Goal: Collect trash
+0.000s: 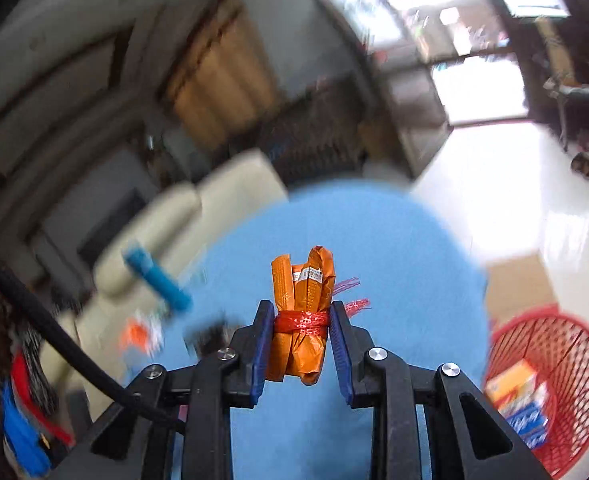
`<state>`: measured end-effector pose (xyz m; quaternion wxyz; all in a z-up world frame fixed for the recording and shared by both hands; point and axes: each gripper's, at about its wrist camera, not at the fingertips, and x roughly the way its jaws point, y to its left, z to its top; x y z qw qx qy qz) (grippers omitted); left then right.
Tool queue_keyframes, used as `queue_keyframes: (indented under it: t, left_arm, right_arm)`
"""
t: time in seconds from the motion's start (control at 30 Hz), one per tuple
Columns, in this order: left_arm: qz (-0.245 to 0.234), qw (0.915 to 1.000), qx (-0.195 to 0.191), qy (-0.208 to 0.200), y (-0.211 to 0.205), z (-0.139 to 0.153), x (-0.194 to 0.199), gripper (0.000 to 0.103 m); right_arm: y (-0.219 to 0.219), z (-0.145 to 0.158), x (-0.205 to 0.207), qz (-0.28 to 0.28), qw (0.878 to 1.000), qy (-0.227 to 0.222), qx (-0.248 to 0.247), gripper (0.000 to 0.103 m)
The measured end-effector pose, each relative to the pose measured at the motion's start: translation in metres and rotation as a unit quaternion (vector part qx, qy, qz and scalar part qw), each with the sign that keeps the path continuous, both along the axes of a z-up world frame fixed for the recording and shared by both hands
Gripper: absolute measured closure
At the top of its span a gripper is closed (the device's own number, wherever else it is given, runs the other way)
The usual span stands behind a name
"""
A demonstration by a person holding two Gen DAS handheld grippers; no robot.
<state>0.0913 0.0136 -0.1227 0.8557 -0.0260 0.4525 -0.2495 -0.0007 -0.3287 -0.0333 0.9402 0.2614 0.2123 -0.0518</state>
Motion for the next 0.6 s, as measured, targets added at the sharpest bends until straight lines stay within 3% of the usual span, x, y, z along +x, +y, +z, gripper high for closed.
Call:
queue_keyframes:
  t: [0.1, 0.27, 0.43, 0.6]
  left_arm:
    - [-0.011, 0.9998, -0.017, -0.004, -0.004, 0.007, -0.013, 0.078]
    - [-0.026, 0.9994, -0.004, -0.023, -0.017, 0.015, -0.027, 0.078]
    - [-0.024, 0.9990, -0.015, -0.036, -0.017, 0.027, -0.025, 0.078]
    - [-0.017, 0.9976, -0.024, -0.063, -0.013, 0.051, -0.028, 0.078]
  right_arm:
    - [0.009, 0.008, -0.017, 0.012, 1.000, -0.013, -0.026, 0.073]
    - [0.041, -0.026, -0.033, 0.052, 0.996, 0.033, -0.067, 0.073]
    - [0.049, -0.050, -0.050, 0.072, 0.993, 0.061, -0.076, 0.073]
    - [0.042, -0.047, -0.065, 0.069, 0.994, 0.046, -0.073, 0.073]
